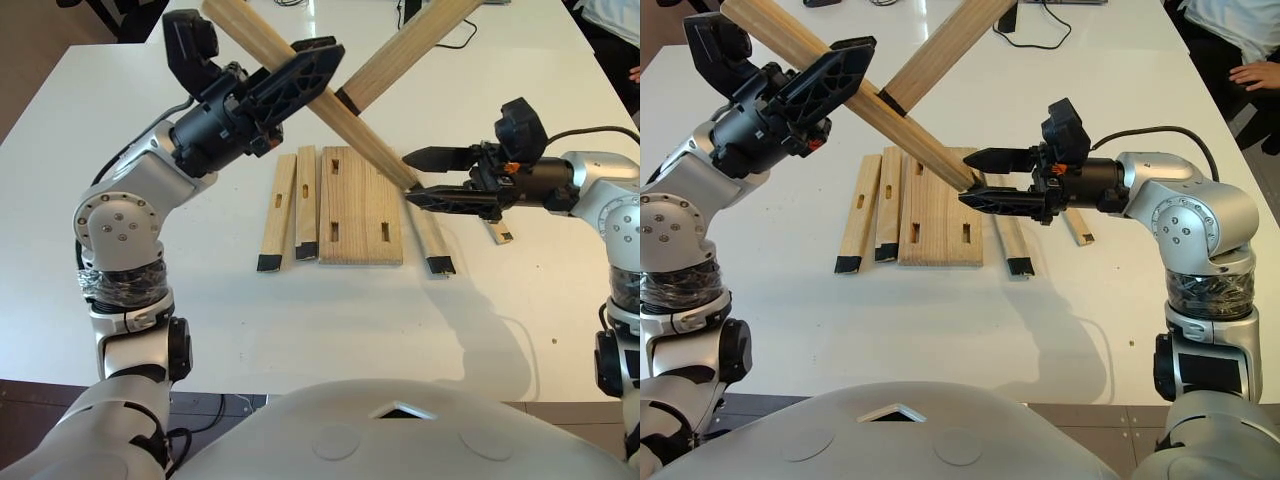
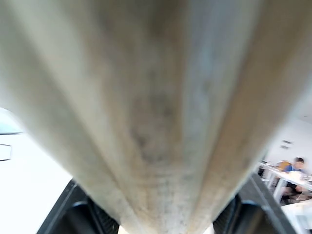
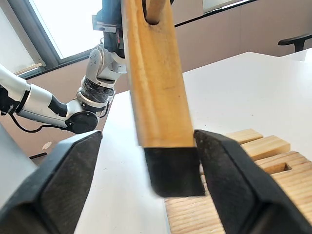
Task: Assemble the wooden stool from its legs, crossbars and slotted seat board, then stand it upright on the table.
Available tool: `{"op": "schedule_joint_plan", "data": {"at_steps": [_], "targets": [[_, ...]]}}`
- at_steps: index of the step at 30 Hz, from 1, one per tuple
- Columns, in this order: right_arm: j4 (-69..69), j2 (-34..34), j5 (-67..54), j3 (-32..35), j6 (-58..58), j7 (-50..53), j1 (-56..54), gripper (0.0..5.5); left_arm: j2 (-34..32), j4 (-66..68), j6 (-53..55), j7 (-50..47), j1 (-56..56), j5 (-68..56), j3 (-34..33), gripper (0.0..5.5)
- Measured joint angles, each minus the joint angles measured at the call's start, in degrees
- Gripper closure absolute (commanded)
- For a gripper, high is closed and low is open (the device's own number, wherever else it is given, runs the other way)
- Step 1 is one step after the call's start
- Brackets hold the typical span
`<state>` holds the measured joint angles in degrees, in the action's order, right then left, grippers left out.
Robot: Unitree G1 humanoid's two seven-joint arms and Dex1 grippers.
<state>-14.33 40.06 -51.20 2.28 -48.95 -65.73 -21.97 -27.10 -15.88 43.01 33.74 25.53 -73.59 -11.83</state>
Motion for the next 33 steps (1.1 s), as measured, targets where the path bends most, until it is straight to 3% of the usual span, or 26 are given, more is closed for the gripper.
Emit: {"op": "schedule_joint_plan", "data": {"at_steps": [11, 18, 33], "targets": [[3.4, 0.8, 4.6, 1.0, 5.4, 0.1, 2.5, 2.05, -3.3, 0.0, -0.2, 6.8, 0.1, 4.2, -0.3, 3.46], [9.1, -6.3, 11.6, 4.7, 14.5, 12.9, 4.8, 2.05, -11.5, -0.2, -4.0, 21.5, -2.7, 16.5, 3.2, 3.46], [18.1, -8.5, 17.6, 6.7, 19.5, 17.1, 8.3, 2.05, -10.3, 4.8, -16.1, 31.3, -8.3, 32.3, 9.2, 3.46]]}}
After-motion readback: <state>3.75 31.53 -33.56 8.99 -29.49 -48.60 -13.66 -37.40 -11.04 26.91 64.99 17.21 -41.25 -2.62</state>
